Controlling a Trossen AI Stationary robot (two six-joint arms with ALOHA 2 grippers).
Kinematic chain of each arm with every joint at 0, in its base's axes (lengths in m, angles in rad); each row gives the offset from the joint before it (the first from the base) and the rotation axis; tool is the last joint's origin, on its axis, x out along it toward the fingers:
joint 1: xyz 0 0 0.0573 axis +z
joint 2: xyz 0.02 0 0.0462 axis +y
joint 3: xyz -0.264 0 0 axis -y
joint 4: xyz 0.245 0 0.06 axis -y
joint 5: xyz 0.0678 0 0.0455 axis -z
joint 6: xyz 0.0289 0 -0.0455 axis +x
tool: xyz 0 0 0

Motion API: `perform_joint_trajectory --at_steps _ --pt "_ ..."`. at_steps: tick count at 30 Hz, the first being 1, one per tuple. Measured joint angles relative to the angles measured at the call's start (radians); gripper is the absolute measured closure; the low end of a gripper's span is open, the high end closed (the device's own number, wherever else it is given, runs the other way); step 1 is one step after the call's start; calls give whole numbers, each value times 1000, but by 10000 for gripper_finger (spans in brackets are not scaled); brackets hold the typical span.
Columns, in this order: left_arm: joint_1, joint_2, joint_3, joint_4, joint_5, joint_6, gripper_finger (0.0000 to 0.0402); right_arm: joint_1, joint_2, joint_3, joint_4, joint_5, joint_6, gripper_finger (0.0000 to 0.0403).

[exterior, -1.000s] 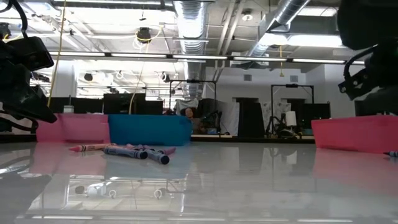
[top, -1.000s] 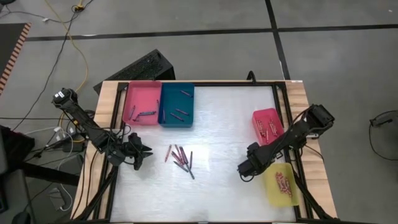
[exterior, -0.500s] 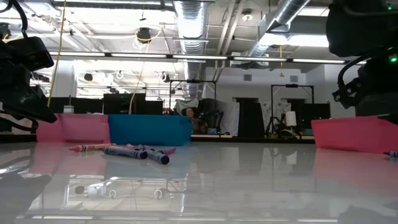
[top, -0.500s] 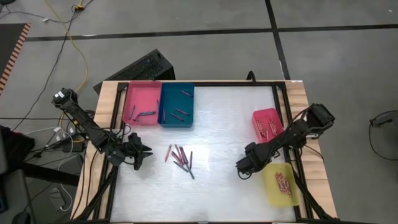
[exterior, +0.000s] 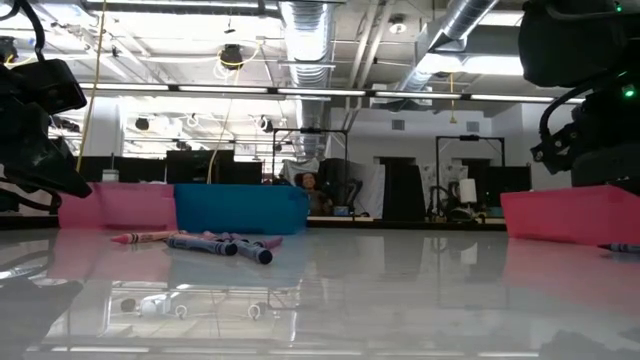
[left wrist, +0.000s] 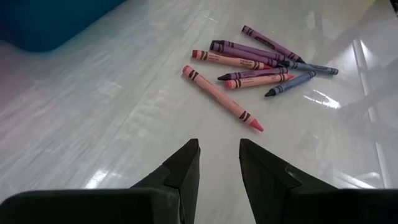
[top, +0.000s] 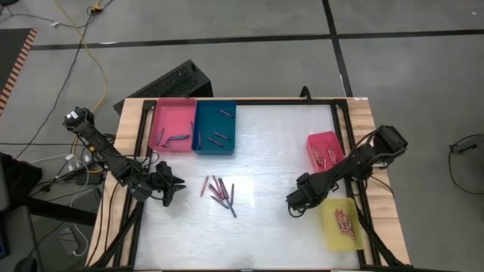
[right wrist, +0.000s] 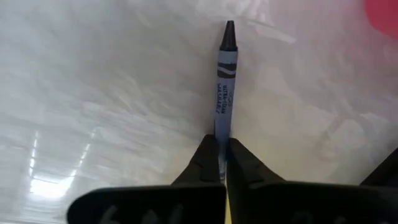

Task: Sort crayons
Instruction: Put the blue crayon into the large red bin

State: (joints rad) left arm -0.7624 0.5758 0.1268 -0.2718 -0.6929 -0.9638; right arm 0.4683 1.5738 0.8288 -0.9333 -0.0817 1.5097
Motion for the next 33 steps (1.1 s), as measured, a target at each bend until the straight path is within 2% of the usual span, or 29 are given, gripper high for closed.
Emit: perform_joint_trajectory --at_steps 12,21,28,33 --pt "0 0 0 0 -1 -2 300 0 5 75 37 44 -45 398" --pt "0 0 0 -1 -2 1 300 0 5 172 132 142 -95 398" --pt "0 0 0 -1 -2 1 300 -32 4 232 359 294 -214 398" --pt "0 0 0 -1 -2 0 300 -97 3 241 547 353 -345 398"
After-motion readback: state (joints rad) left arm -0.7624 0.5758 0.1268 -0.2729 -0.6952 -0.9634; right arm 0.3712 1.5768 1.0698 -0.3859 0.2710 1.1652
